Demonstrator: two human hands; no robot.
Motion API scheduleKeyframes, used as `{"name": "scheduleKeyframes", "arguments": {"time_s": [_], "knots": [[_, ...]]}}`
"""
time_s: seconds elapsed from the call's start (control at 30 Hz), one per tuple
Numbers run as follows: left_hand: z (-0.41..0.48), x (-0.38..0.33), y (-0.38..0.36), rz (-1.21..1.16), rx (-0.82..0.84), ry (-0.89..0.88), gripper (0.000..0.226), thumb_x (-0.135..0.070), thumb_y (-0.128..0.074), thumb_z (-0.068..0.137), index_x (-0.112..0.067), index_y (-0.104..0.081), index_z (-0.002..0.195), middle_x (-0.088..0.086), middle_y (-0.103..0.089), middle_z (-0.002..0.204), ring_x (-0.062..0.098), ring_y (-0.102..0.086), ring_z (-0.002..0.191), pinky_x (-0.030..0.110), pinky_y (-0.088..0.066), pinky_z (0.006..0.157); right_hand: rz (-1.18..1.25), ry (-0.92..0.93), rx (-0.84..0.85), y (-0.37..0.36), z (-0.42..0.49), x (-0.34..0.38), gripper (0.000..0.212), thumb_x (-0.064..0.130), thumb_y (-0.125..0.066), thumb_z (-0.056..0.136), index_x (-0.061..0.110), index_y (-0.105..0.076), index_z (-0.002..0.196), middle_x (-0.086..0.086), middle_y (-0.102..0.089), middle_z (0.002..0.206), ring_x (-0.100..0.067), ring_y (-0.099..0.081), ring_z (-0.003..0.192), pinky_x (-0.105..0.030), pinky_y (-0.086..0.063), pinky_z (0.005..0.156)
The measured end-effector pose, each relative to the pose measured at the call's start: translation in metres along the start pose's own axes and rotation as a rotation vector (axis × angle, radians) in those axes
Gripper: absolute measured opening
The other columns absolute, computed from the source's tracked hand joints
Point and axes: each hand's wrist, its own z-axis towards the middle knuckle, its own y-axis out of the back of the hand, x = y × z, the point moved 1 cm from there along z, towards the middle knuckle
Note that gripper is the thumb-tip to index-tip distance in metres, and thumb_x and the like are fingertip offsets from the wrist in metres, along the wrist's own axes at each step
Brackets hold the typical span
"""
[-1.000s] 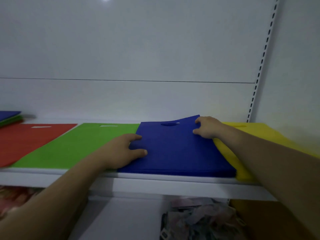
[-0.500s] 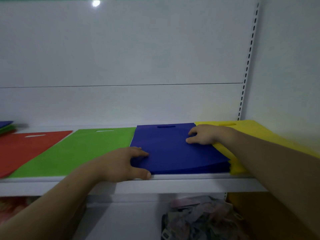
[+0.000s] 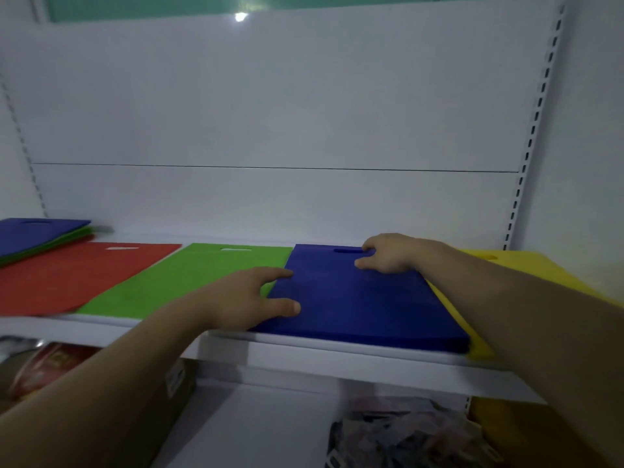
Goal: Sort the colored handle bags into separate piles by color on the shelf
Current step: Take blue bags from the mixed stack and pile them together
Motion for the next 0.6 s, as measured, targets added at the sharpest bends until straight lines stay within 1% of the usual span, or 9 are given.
{"name": "scheduleKeyframes", "arguments": {"time_s": [0.07, 0.2, 0.33, 0.47, 0.6], "knots": [[-0.006, 0.004, 0.004, -0.009, -0.056, 0.034, 0.068, -0.051, -0.061, 0.083, -0.034, -0.034, 0.143, -0.006, -0.033, 0.151, 0.014, -0.034, 0.136, 0.025, -0.027, 0.104, -0.013, 0.041, -0.013, 0.004, 0.008, 0.016, 0.056, 0.050, -0.044, 0.095, 0.017, -0.041, 0.141, -0.003, -0.042, 0.144, -0.023, -0.043, 0.127, -0.033, -0.036, 0.101], [-0.029, 0.034, 0.017, -0.003, -0.142, 0.097, 0.068, -0.049, -0.063, 0.083, -0.031, -0.037, 0.143, -0.005, -0.035, 0.150, 0.014, -0.035, 0.135, 0.026, -0.027, 0.106, -0.023, 0.118, -0.024, 0.005, 0.018, 0.065, 0.062, 0.050, -0.043, 0.096, 0.015, -0.033, 0.146, -0.004, -0.034, 0.151, -0.023, -0.035, 0.135, -0.034, -0.031, 0.107], [-0.055, 0.068, 0.040, 0.041, -0.196, 0.129, 0.066, -0.047, -0.062, 0.085, -0.029, -0.037, 0.144, -0.004, -0.035, 0.150, 0.015, -0.038, 0.133, 0.022, -0.027, 0.101, -0.046, 0.185, -0.060, 0.004, 0.020, 0.120, 0.065, 0.050, -0.044, 0.096, 0.012, -0.032, 0.147, -0.006, -0.031, 0.153, -0.024, -0.033, 0.138, -0.033, -0.029, 0.109], [-0.091, 0.117, 0.070, 0.070, -0.260, 0.173, 0.066, -0.047, -0.060, 0.086, -0.028, -0.036, 0.144, -0.003, -0.035, 0.151, 0.015, -0.035, 0.136, 0.026, -0.027, 0.106, -0.021, 0.225, -0.094, 0.005, 0.023, 0.187, 0.065, 0.050, -0.043, 0.097, 0.012, -0.030, 0.148, -0.008, -0.029, 0.154, -0.026, -0.031, 0.138, -0.033, -0.029, 0.108], [-0.132, 0.178, 0.109, 0.089, -0.331, 0.273, 0.065, -0.048, -0.061, 0.085, -0.029, -0.037, 0.143, -0.002, -0.036, 0.150, 0.018, -0.038, 0.133, 0.029, -0.031, 0.104, 0.003, 0.244, -0.148, 0.003, 0.029, 0.269, 0.065, 0.052, -0.041, 0.097, 0.011, -0.031, 0.147, -0.010, -0.033, 0.152, -0.028, -0.034, 0.136, -0.035, -0.033, 0.107]]}}
